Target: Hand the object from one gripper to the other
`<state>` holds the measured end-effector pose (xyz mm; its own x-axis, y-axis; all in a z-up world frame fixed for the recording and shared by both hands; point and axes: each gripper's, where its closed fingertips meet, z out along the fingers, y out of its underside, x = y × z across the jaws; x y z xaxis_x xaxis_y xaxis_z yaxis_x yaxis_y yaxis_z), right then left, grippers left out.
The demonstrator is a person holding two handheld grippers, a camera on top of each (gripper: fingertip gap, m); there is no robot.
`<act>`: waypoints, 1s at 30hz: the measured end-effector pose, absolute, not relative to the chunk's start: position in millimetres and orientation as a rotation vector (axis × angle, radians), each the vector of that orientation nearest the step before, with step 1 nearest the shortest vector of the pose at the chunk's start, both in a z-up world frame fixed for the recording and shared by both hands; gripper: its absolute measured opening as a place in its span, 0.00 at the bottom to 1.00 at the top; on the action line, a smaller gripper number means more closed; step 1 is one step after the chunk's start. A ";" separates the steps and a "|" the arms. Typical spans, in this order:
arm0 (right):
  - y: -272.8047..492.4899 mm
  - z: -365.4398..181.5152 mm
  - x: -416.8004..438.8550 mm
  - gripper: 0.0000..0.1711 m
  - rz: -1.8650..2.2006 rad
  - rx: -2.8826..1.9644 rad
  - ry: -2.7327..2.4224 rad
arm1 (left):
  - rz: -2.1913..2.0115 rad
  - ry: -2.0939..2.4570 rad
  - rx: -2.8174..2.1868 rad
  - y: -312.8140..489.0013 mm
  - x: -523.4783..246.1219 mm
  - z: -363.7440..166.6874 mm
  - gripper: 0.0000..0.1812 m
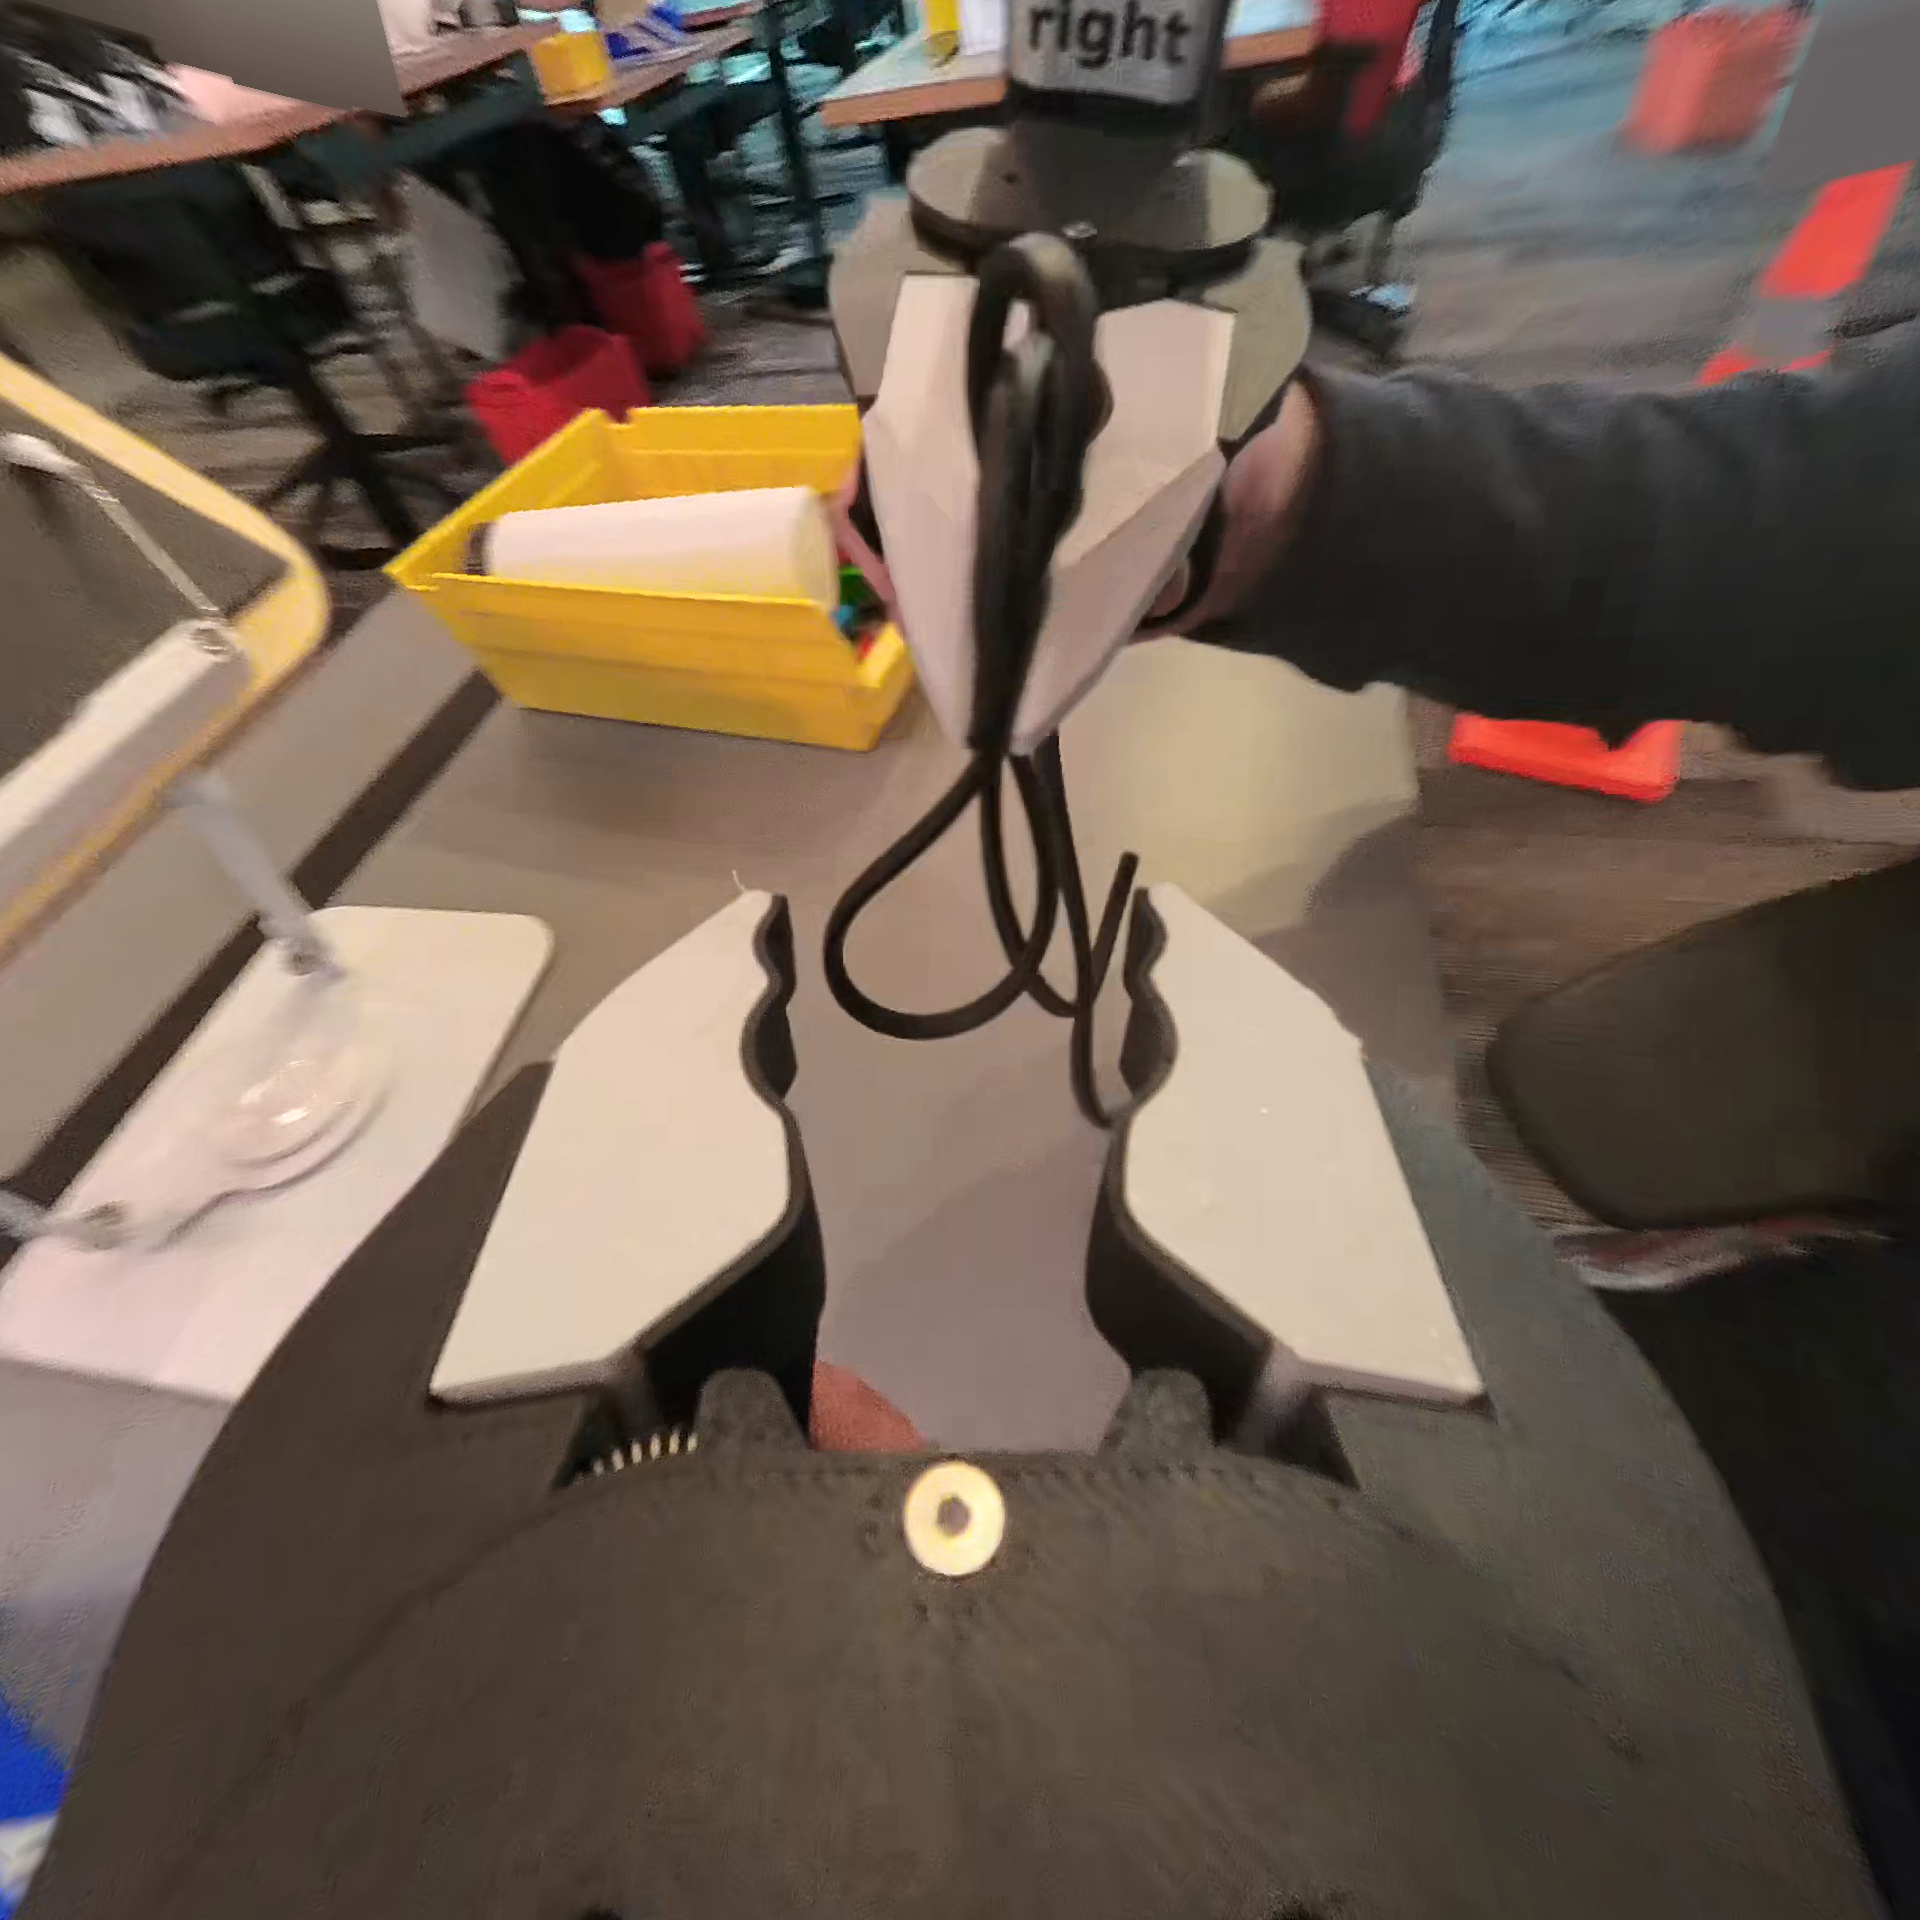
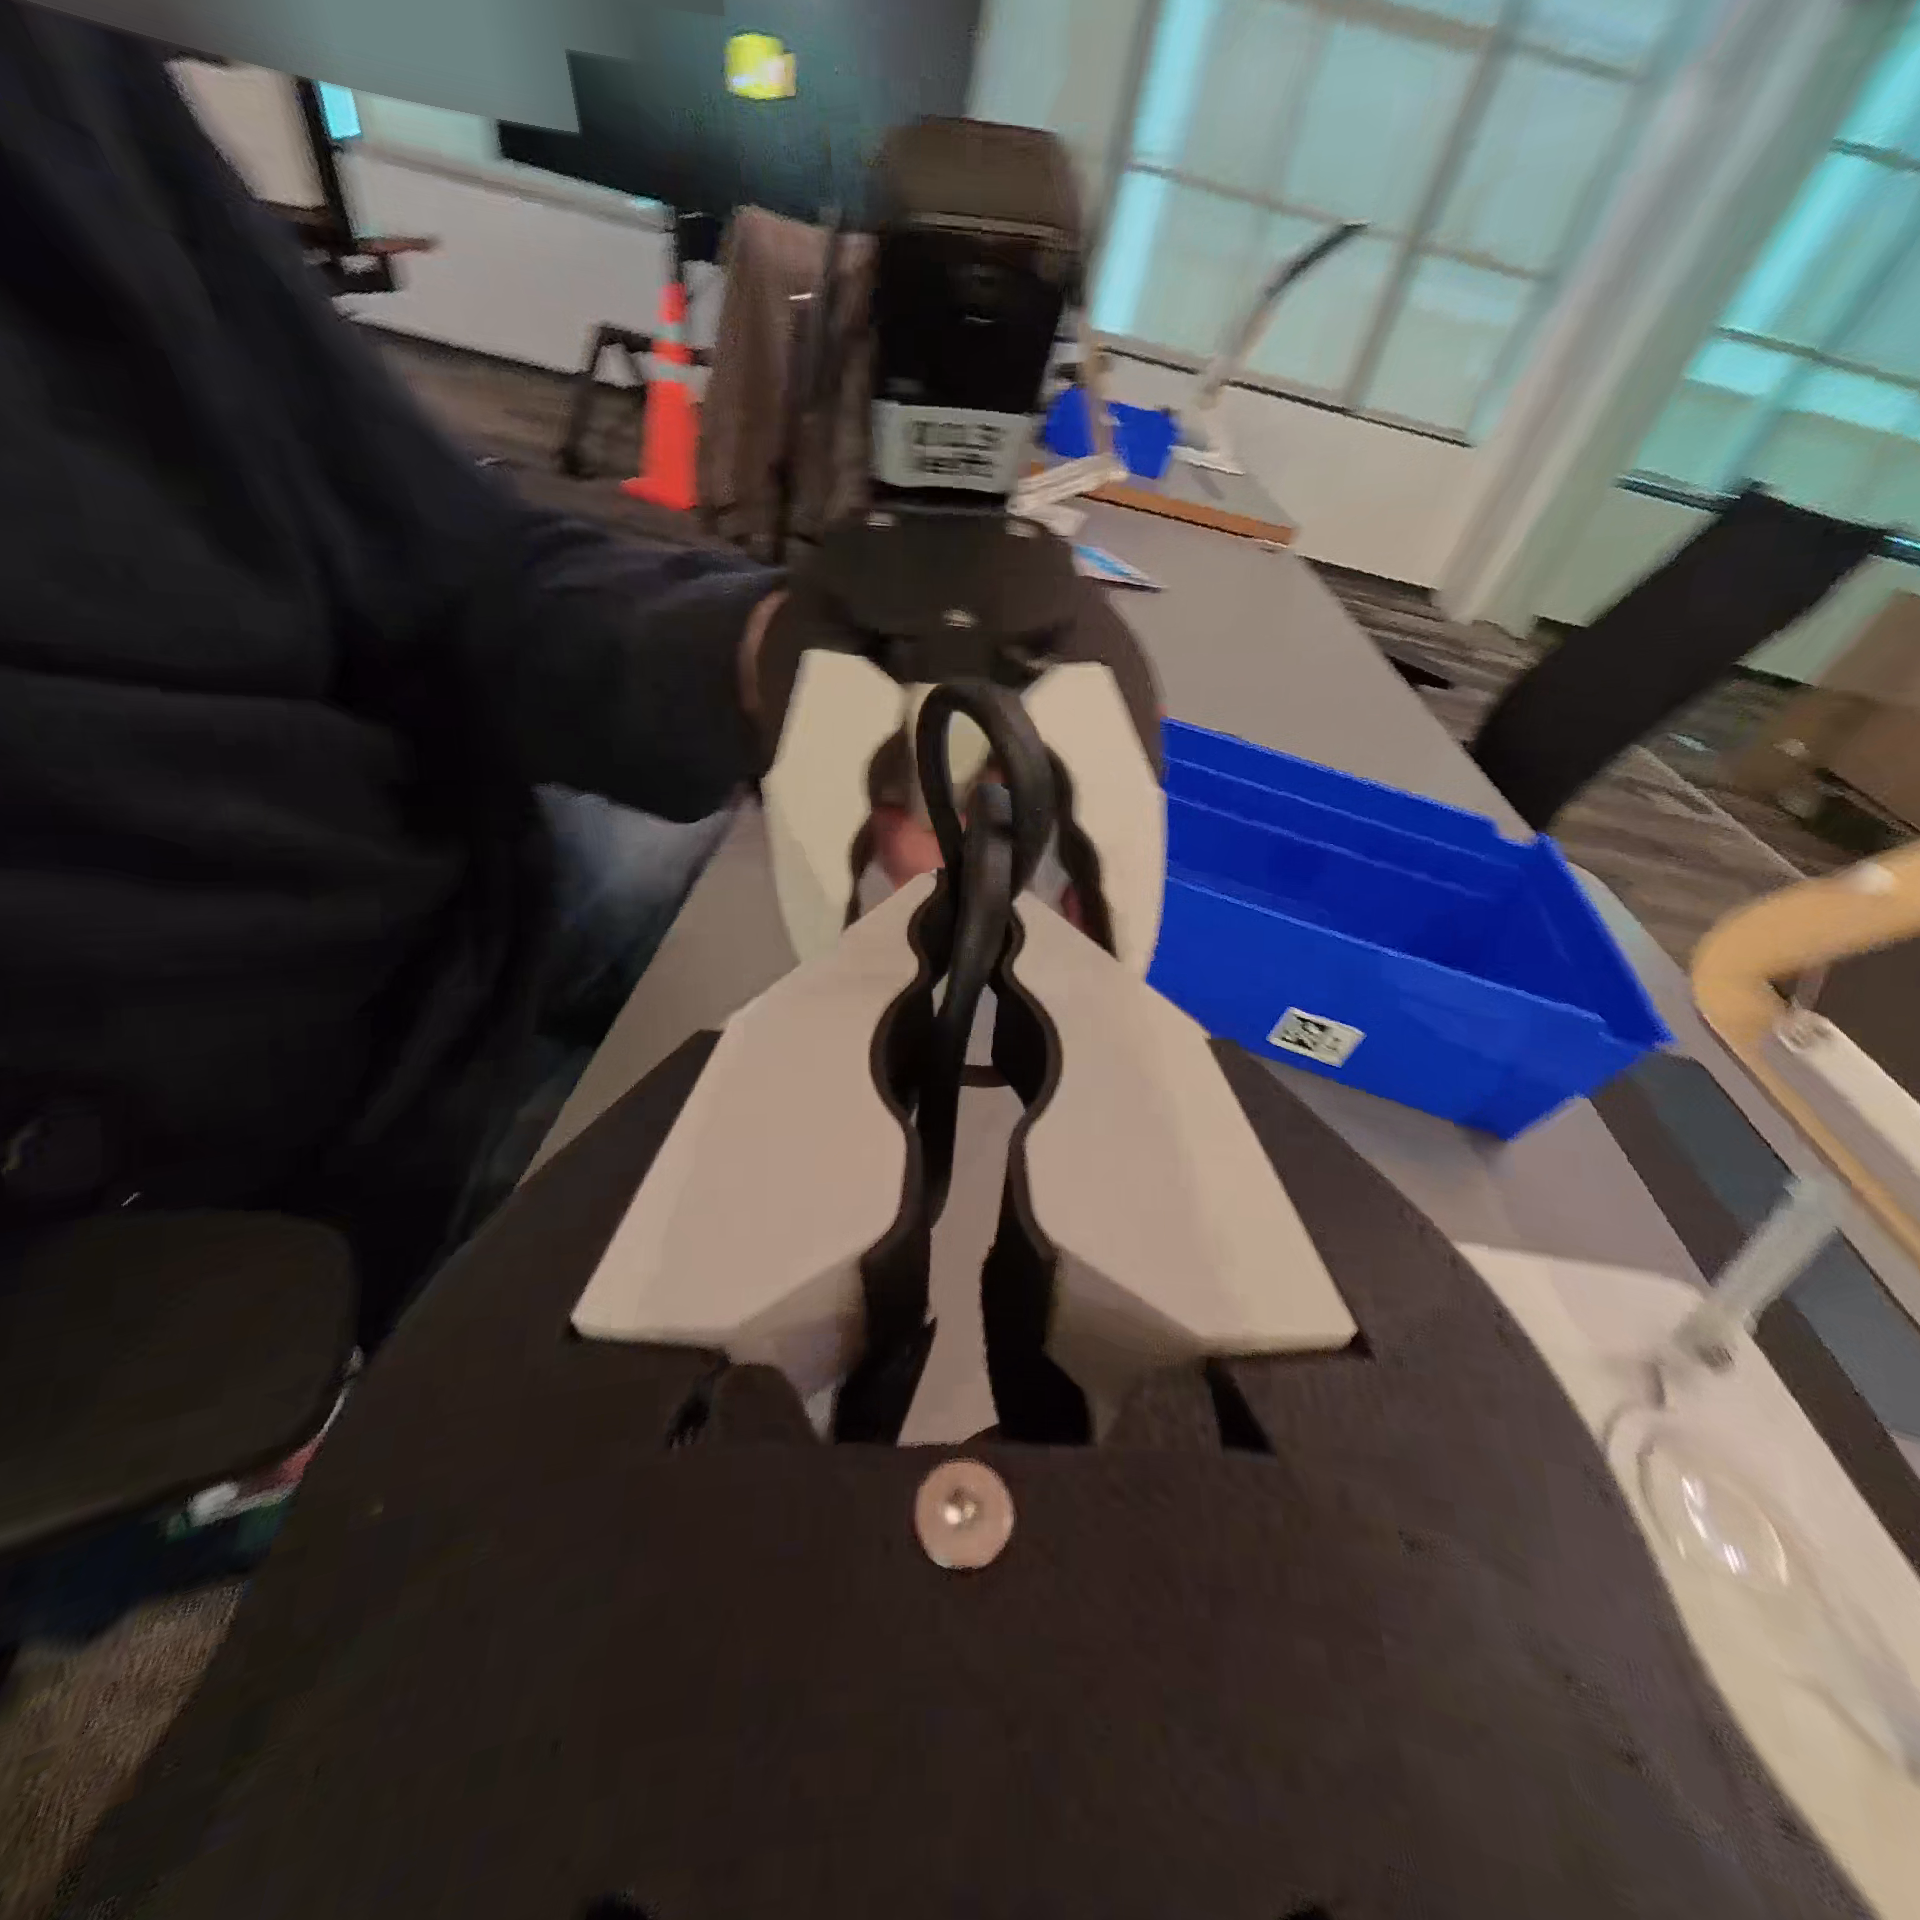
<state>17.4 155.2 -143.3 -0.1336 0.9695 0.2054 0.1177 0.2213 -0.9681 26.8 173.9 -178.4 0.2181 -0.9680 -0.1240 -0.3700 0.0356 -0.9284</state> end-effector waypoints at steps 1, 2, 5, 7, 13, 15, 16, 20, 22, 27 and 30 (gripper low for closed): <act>150.2 -143.9 16.3 0.00 1.076 -1.057 -1.548 | -0.832 1.341 -1.513 171.0 28.0 -178.4 0.35; 146.2 -146.3 15.1 0.00 1.078 -1.045 -1.611 | -0.875 1.363 -1.506 169.1 30.0 -179.3 0.38; 135.2 -154.1 12.2 0.00 1.092 -1.008 -1.773 | -0.998 1.446 -1.468 158.7 39.1 -185.4 0.40; 125.0 -156.3 11.3 0.00 1.144 -0.967 -1.854 | -1.111 1.510 -1.429 144.7 47.7 -189.6 0.40; 108.1 -154.7 7.1 0.01 1.229 -0.846 -1.969 | -1.434 1.598 -1.337 115.9 68.3 -198.5 0.34; 106.2 -155.7 7.8 0.00 1.236 -0.829 -1.989 | -1.524 1.604 -1.302 108.1 71.8 -197.5 0.27; 107.8 -156.0 8.2 0.00 1.230 -0.831 -1.987 | -1.559 1.606 -1.274 104.8 71.8 -196.3 0.20; 119.4 -155.1 11.5 0.00 1.217 -0.863 -1.937 | -1.564 1.535 -1.252 108.9 73.6 -193.1 0.05; 129.9 -156.0 10.6 0.00 1.189 -0.936 -1.896 | -1.480 1.488 -1.297 120.7 75.6 -196.6 0.03; 174.6 -157.7 8.5 0.38 1.034 -1.244 -1.657 | -1.180 1.301 -1.453 167.6 69.2 -202.9 0.03; 187.5 -158.1 13.1 0.47 1.025 -1.361 -1.494 | -0.973 1.185 -1.520 194.3 58.7 -203.9 0.04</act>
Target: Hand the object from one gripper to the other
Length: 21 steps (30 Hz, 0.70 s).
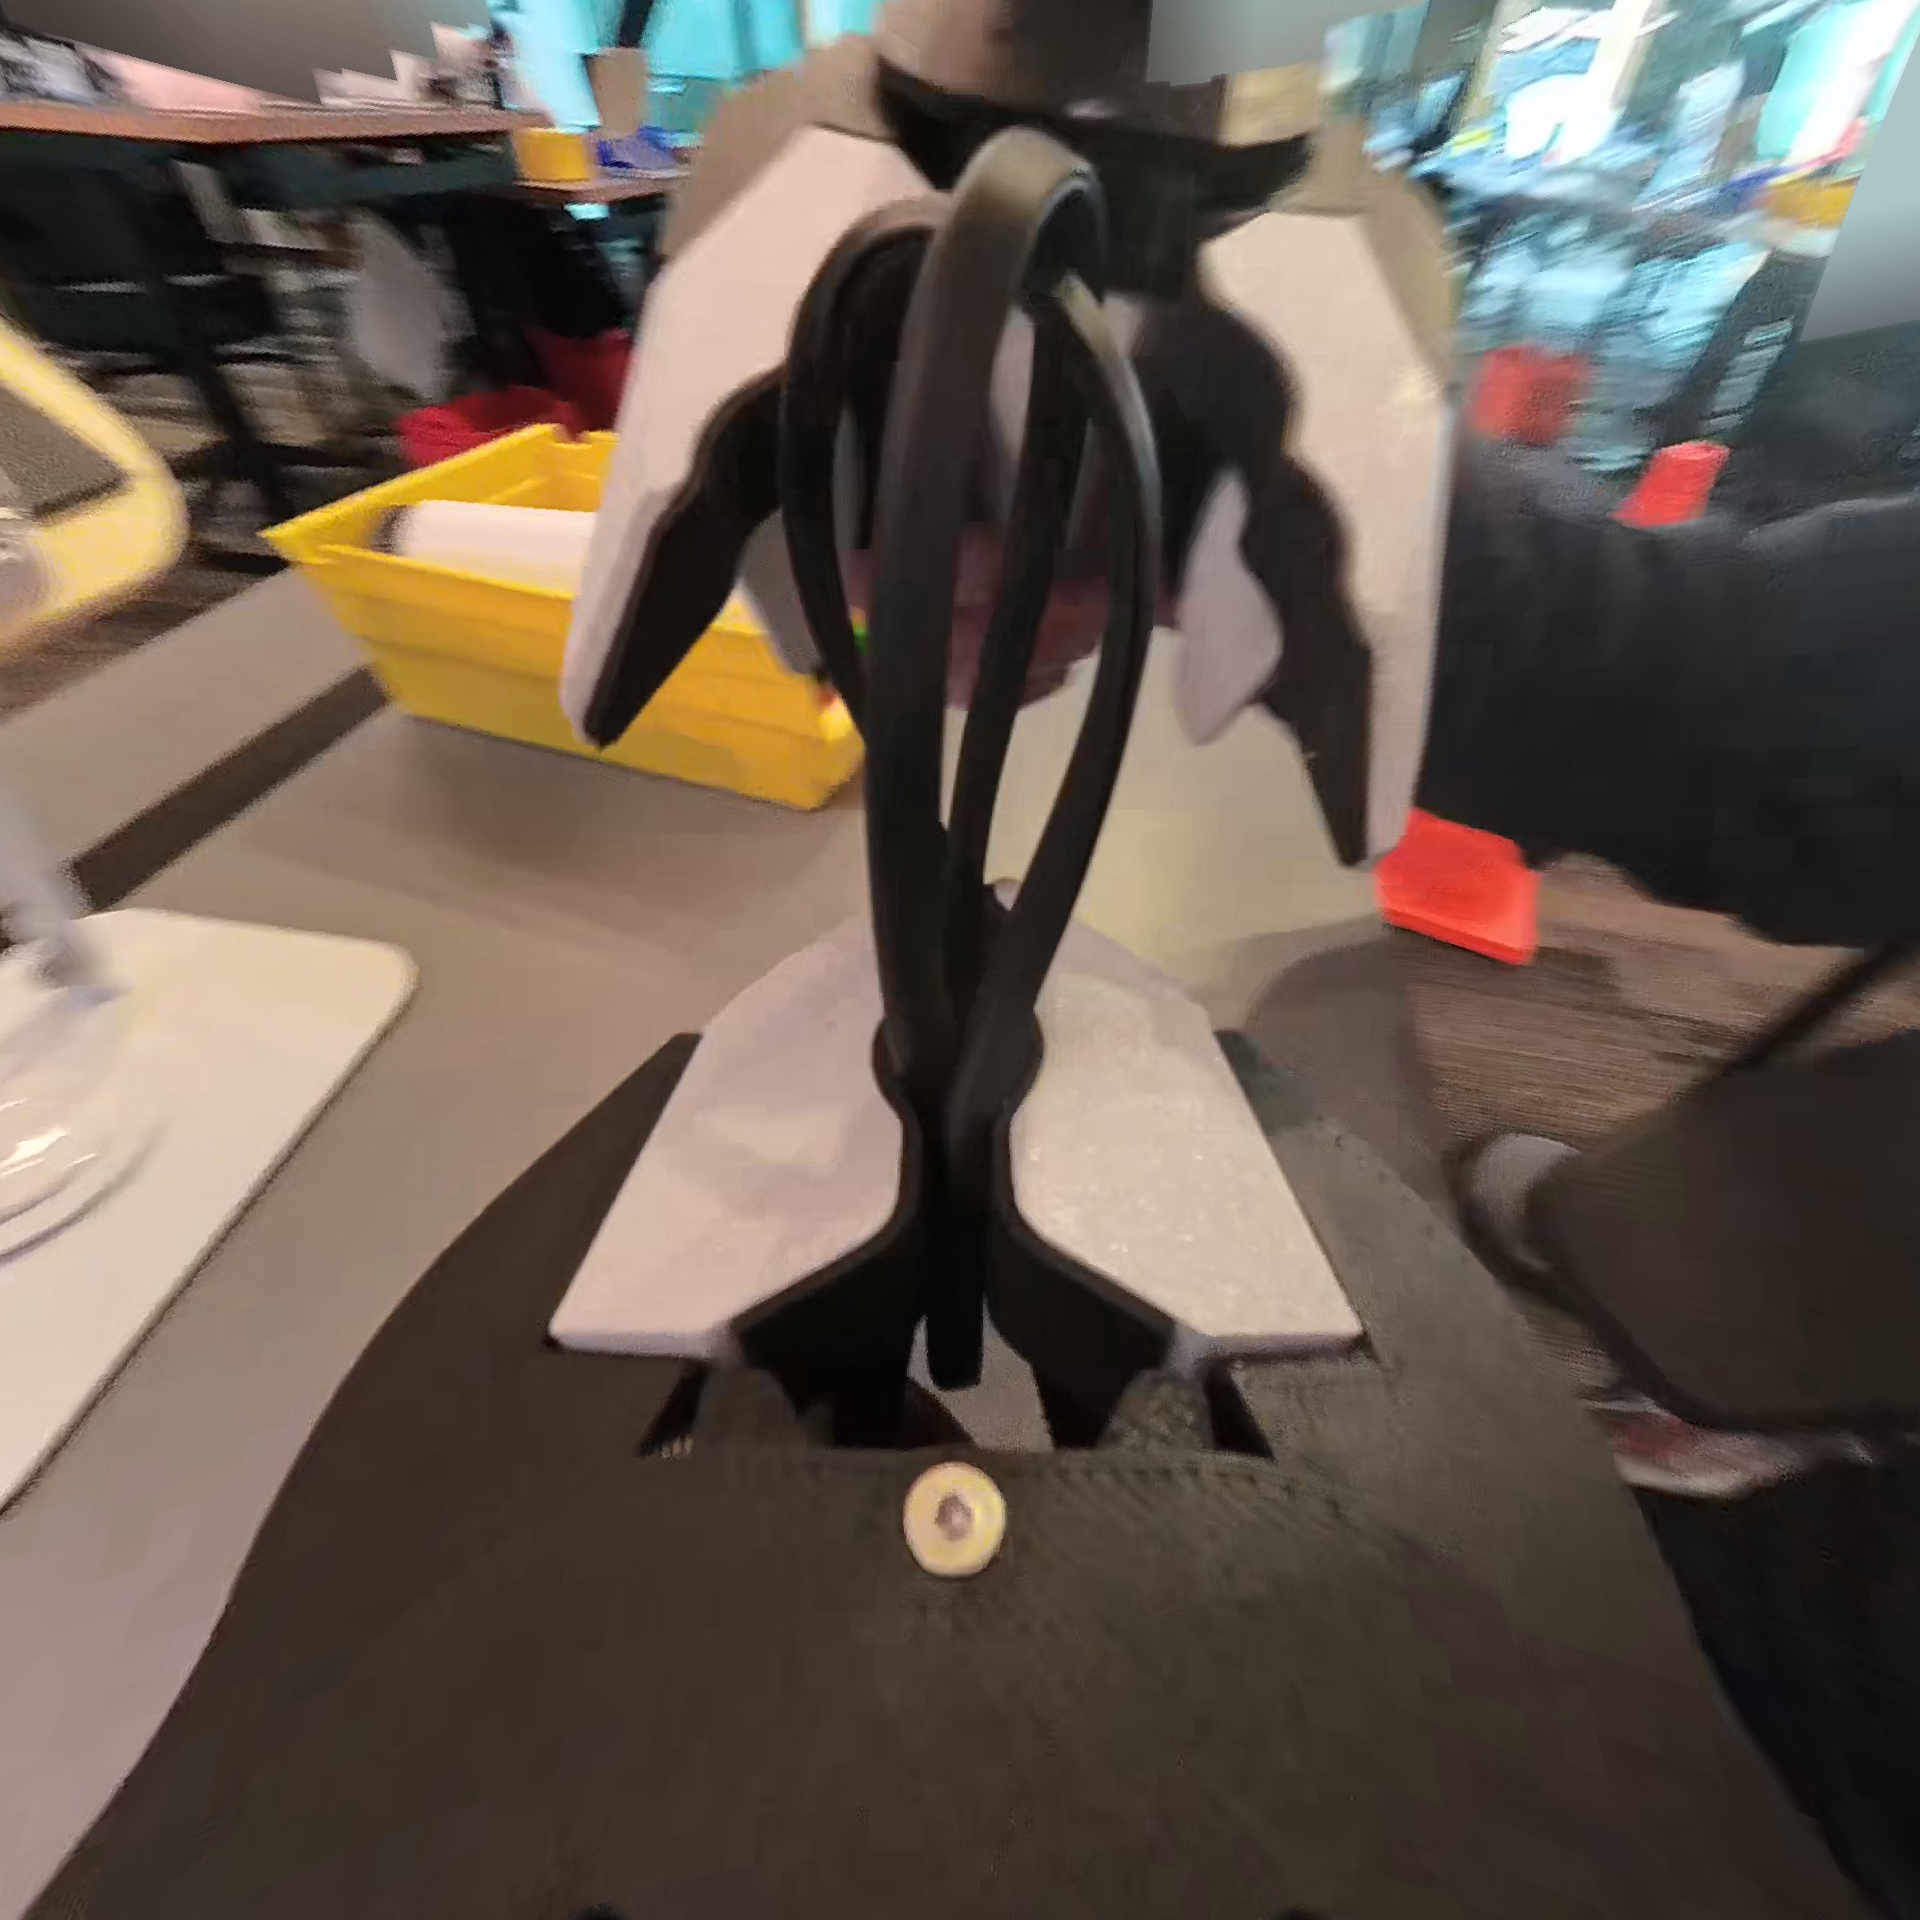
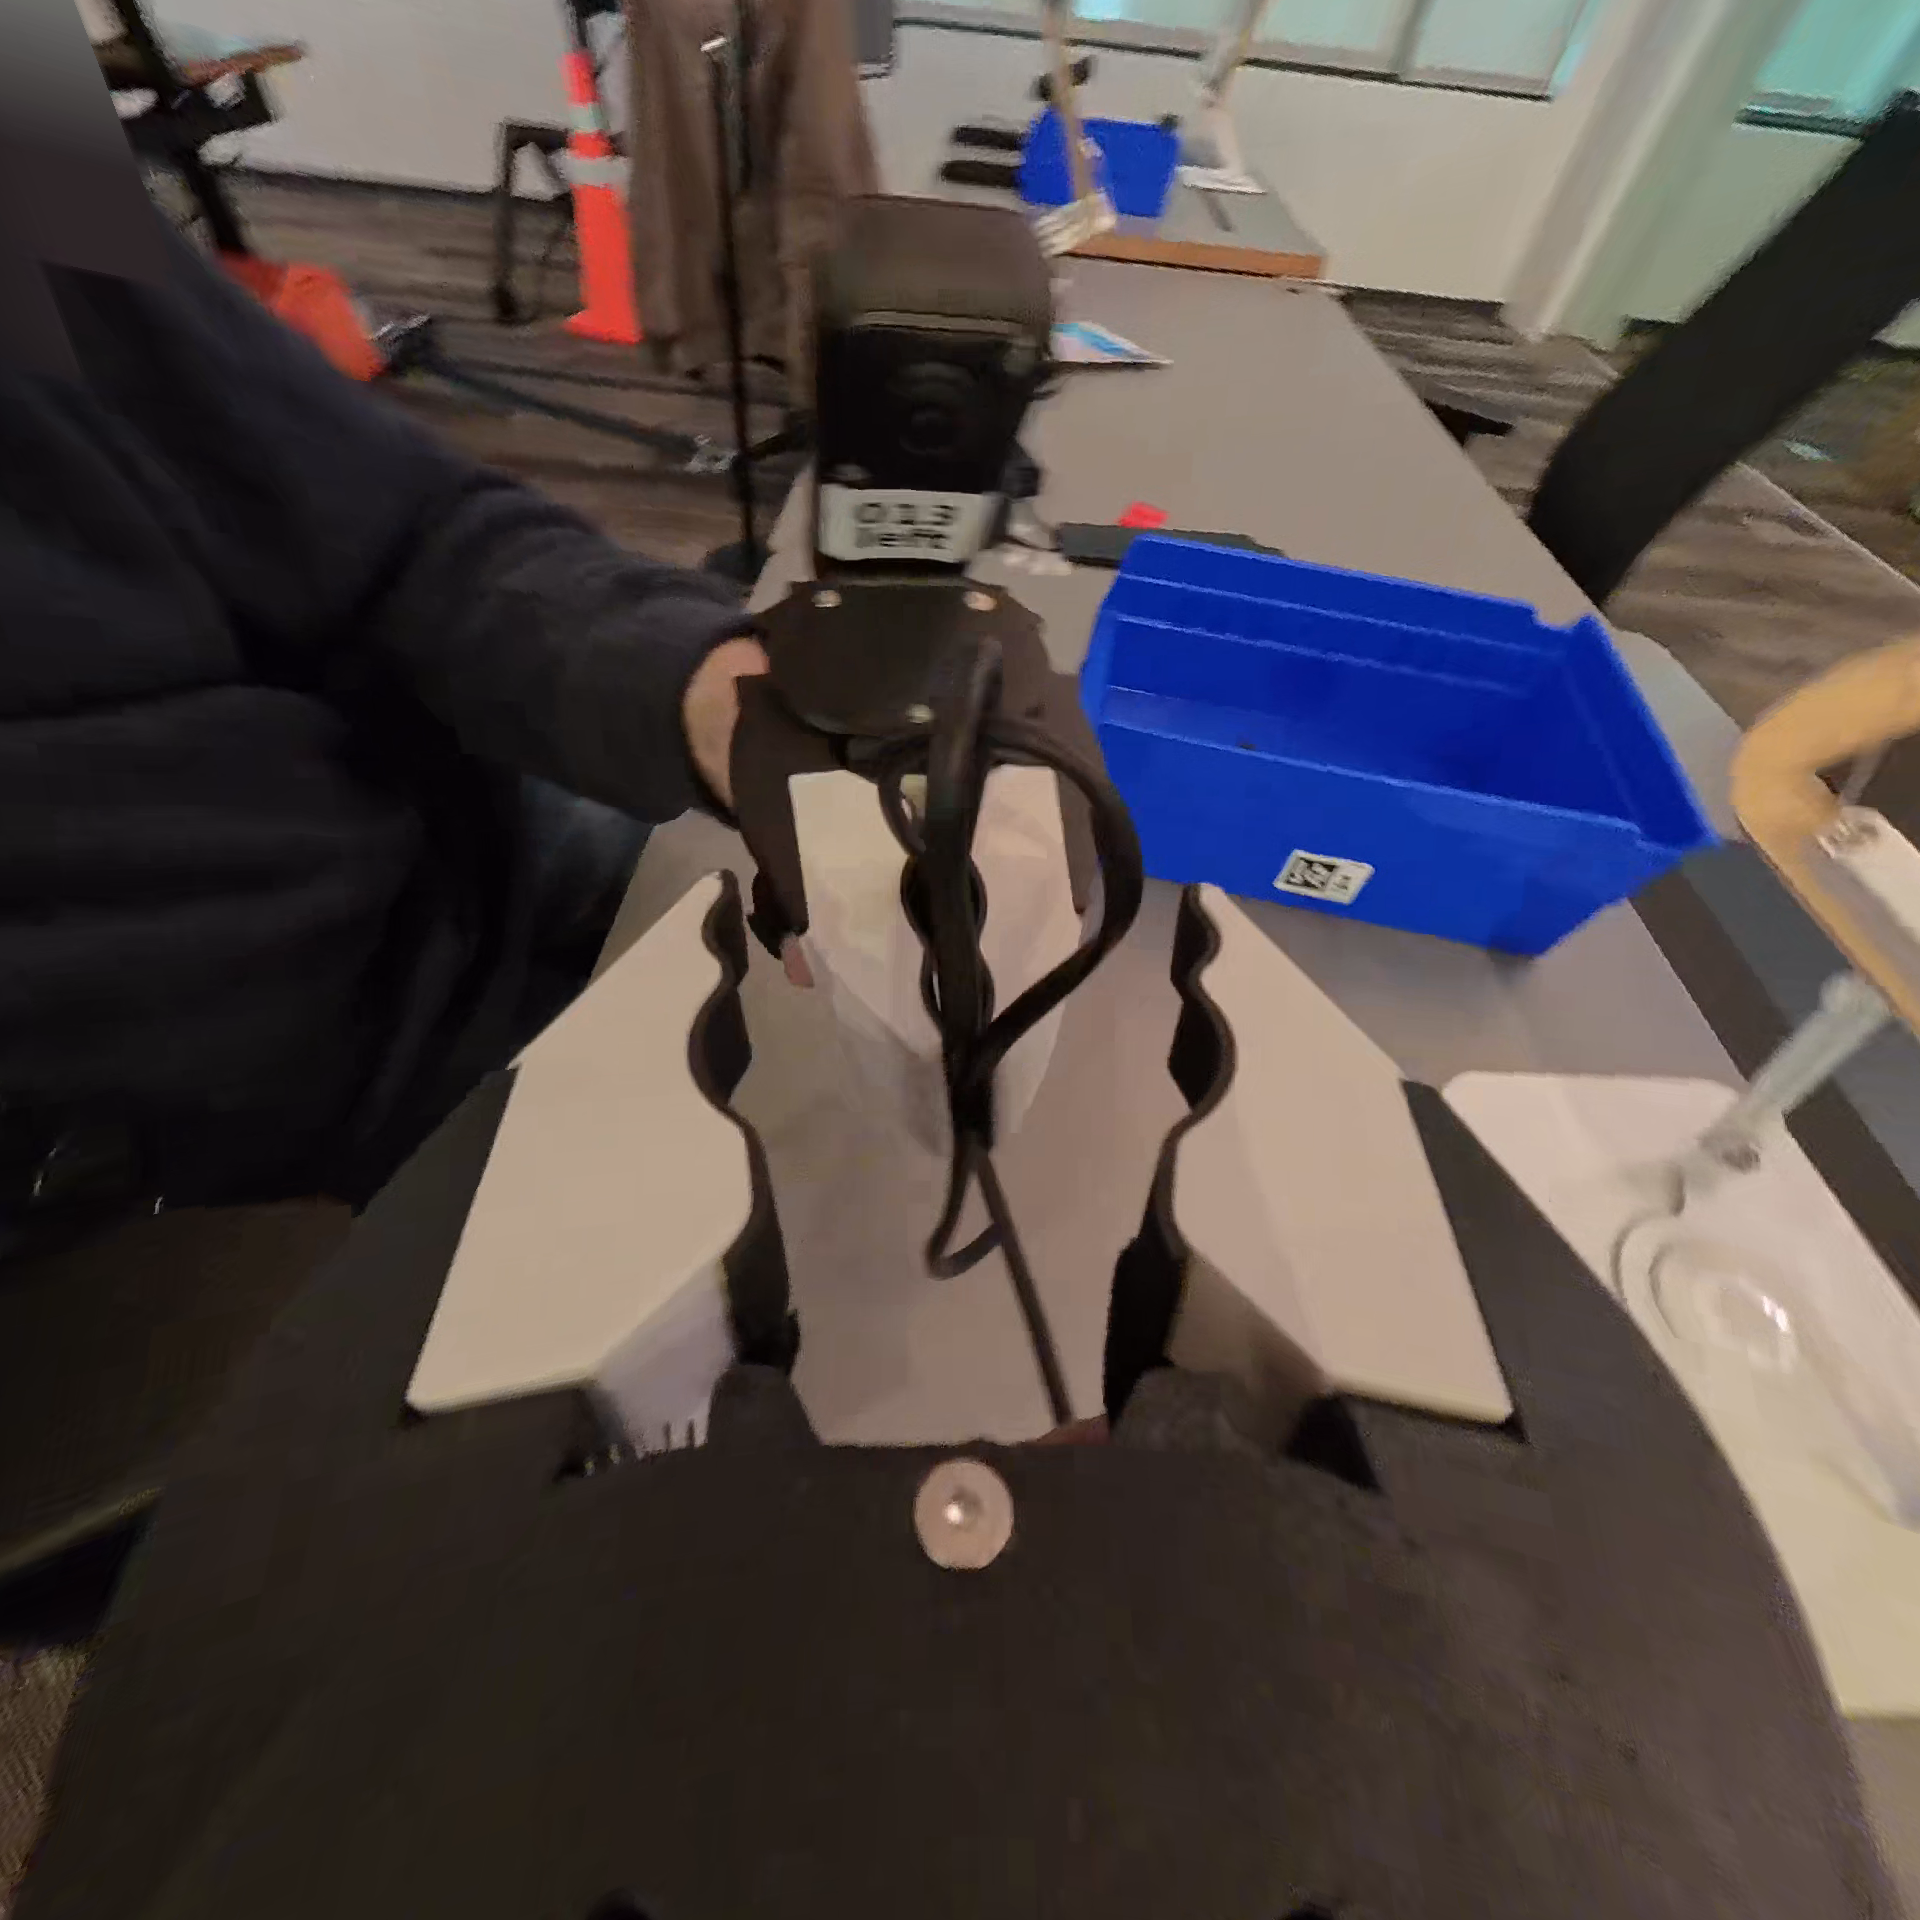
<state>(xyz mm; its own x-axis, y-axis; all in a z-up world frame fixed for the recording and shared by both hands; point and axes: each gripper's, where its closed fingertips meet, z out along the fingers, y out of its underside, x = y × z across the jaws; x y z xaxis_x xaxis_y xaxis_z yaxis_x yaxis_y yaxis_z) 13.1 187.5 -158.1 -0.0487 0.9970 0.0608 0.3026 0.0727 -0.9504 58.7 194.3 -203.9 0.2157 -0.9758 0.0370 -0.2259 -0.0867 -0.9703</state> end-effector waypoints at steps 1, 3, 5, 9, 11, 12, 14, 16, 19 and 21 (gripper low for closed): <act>189.6 -158.6 13.9 0.48 1.033 -1.398 -1.439 | -0.881 1.162 -1.540 202.1 55.1 -205.5 0.03; 190.8 -158.1 12.1 0.56 1.044 -1.433 -1.333 | -0.717 1.136 -1.550 211.6 50.3 -207.0 0.03; 195.2 -159.3 8.4 0.58 1.037 -1.475 -1.212 | -0.541 1.095 -1.569 221.7 45.3 -208.4 0.03; 204.6 -164.1 0.2 0.53 1.052 -1.558 -0.930 | -0.245 1.004 -1.546 234.8 36.0 -202.3 0.03; 209.9 -163.9 0.1 0.49 1.049 -1.559 -0.816 | -0.132 0.971 -1.522 238.8 32.4 -198.9 0.03; 209.7 -162.2 -0.8 0.44 1.054 -1.541 -0.785 | -0.105 0.965 -1.521 239.4 32.1 -199.4 0.03; 210.2 -160.7 -1.6 0.38 1.043 -1.522 -0.742 | -0.059 0.947 -1.514 240.2 30.7 -199.0 0.03; 208.6 -158.4 -2.8 0.26 1.049 -1.494 -0.720 | -0.008 0.943 -1.500 240.3 28.9 -197.7 0.03; 210.3 -157.8 -0.5 0.08 1.001 -1.459 -0.730 | -0.010 0.942 -1.488 237.1 31.1 -195.4 0.03; 210.3 -157.9 -0.3 0.04 0.976 -1.444 -0.757 | -0.016 0.945 -1.486 235.6 32.6 -195.2 0.03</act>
